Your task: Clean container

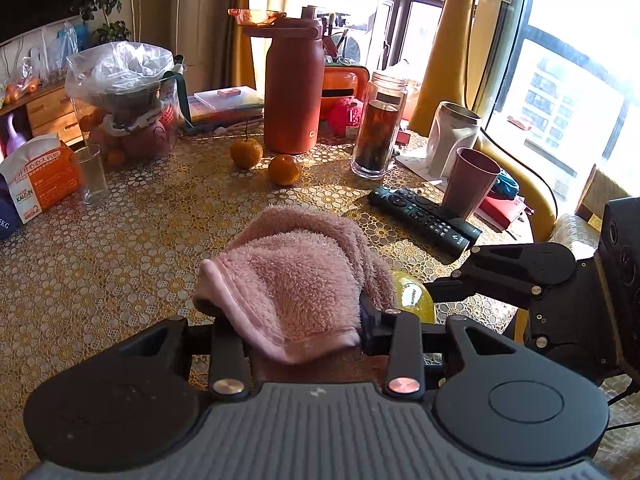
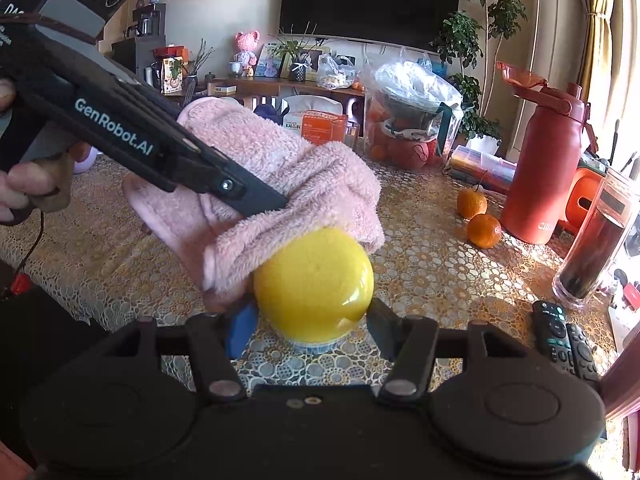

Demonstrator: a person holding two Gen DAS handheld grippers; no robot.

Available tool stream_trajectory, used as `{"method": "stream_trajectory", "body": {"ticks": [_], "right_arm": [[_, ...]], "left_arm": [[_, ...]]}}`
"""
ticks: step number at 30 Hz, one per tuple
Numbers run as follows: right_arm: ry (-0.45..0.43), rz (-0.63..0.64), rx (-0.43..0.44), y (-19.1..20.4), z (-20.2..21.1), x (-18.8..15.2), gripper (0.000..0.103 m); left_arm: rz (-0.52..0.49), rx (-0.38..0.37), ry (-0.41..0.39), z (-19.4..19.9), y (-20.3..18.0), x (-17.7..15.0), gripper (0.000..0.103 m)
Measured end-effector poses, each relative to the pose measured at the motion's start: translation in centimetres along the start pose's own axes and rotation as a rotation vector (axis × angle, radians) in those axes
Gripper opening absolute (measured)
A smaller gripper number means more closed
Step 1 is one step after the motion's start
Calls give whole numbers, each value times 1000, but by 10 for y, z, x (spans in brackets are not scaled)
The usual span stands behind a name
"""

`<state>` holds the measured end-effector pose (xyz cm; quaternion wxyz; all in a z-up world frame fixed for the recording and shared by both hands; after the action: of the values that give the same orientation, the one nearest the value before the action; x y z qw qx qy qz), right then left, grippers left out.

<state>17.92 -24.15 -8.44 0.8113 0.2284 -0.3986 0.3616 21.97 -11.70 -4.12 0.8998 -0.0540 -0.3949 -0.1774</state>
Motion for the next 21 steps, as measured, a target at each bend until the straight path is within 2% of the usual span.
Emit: {"method": "stream_trajectory", "body": {"ticks": [21], "right_arm": [[1, 19, 14, 1, -3, 3, 59]], "left_arm": [[-47, 72, 89, -59, 10, -6, 37]]}}
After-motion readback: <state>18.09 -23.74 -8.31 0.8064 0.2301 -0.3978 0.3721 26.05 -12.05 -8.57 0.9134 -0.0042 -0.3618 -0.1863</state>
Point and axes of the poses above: each gripper's, at about its wrist camera, not at the fingertips, and z roughly against the way its jaws point, y to its left, x to its top, the point moved 5 cm from there along -z, roughly the way its jaws point, and after that the axes turned 15 degrees about x, right-handed, at the moved point
